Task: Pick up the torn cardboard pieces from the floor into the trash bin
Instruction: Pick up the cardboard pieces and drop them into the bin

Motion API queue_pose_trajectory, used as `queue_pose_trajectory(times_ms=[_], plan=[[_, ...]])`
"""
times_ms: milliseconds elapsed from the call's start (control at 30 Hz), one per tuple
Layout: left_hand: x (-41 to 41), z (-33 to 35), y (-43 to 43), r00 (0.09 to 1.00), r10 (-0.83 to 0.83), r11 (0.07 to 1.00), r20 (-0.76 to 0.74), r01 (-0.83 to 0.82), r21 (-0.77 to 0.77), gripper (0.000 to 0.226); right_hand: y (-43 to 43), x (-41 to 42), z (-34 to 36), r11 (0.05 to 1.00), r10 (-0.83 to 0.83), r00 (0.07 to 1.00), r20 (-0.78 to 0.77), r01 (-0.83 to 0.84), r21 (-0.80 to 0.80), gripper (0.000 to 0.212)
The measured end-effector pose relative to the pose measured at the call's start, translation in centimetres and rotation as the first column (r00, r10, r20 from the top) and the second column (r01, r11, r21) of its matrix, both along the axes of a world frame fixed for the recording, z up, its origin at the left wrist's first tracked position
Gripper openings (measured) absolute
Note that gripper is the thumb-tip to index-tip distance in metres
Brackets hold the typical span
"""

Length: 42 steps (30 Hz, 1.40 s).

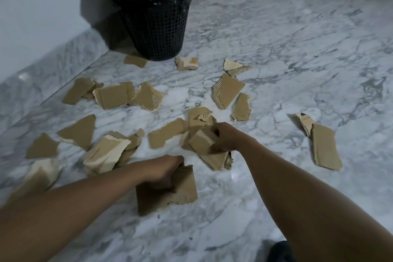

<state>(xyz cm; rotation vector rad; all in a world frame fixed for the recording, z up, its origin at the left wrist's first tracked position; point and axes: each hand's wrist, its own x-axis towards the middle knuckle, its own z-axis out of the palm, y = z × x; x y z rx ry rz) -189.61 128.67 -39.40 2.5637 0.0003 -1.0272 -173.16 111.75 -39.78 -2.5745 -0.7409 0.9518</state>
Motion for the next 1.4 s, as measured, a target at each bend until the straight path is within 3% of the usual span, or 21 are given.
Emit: queue_pose_trajectory(times_ms=[67,200,300,367,433,533,633,700,800,967,1100,1267,1400], plan=[[0.6,0.9,0.5,0.999,0.038,0.999,-0.005,-0.038,-0.017,0.057,0.8,0.5,0.9,0.997,0.059,0.998,-0.02,-0.058,0.044,0.052],[2.5,1.9,2.5,0.964,0.264,0.96,0.019,-0.26,-0.108,0.045,1.0,2.8,3.2,0.992,0.116,0.993,-0.037,-0.117,-0.044,0.114],[4.1,1.1,4.3,0.837,0.525,0.843,0.153,-0.486,-0.232,0.036,1.1,3.9,5.1,0.979,0.142,0.99,0.017,-0.138,-0.153,0.137],[5.0,0.6,4.9,0.701,0.691,0.71,0.174,-0.614,-0.345,0.032,0.7,4.3,6.5,0.948,0.168,0.985,0.051,-0.147,-0.282,0.117],[5.9,0.2,5.0,0.616,0.759,0.647,0.211,-0.676,-0.353,0.038,0.3,4.4,8.0,0.897,0.181,0.982,0.05,-0.144,-0.419,0.077],[6.6,-1.1,4.9,0.682,0.689,0.719,0.245,-0.685,-0.113,0.048,-0.7,5.2,8.9,0.882,0.102,0.995,0.013,-0.084,-0.464,0.053],[6.2,-1.7,4.3,0.789,0.559,0.786,0.256,-0.602,0.141,0.058,-2.1,6.9,8.5,0.914,0.015,1.0,0.025,-0.004,-0.405,0.054],[5.9,-2.2,4.0,0.822,0.472,0.809,0.319,-0.548,0.213,0.065,-2.6,7.6,8.3,0.923,0.009,0.999,0.053,0.012,-0.384,0.052],[6.2,-2.3,3.6,0.805,0.503,0.807,0.314,-0.568,0.163,0.073,-2.9,8.2,7.9,0.943,0.021,0.994,0.104,0.015,-0.332,0.045],[7.0,-1.9,4.0,0.721,0.675,0.722,0.155,-0.689,0.063,0.097,-2.4,7.5,7.1,0.957,0.03,0.99,0.138,0.012,-0.289,0.045],[7.1,-1.8,3.9,0.718,0.692,0.719,0.074,-0.695,0.01,0.064,-1.6,6.4,6.7,0.961,0.069,0.984,0.163,-0.021,-0.275,0.037],[7.0,-2.5,3.3,0.804,0.588,0.789,0.089,-0.594,0.157,0.075,0.6,4.1,5.8,0.952,0.161,0.976,0.149,-0.114,-0.283,0.038],[6.6,-2.4,2.8,0.774,0.616,0.767,0.145,-0.632,0.115,0.054,1.3,3.2,4.7,0.956,0.157,0.977,0.141,-0.115,-0.271,0.037]])
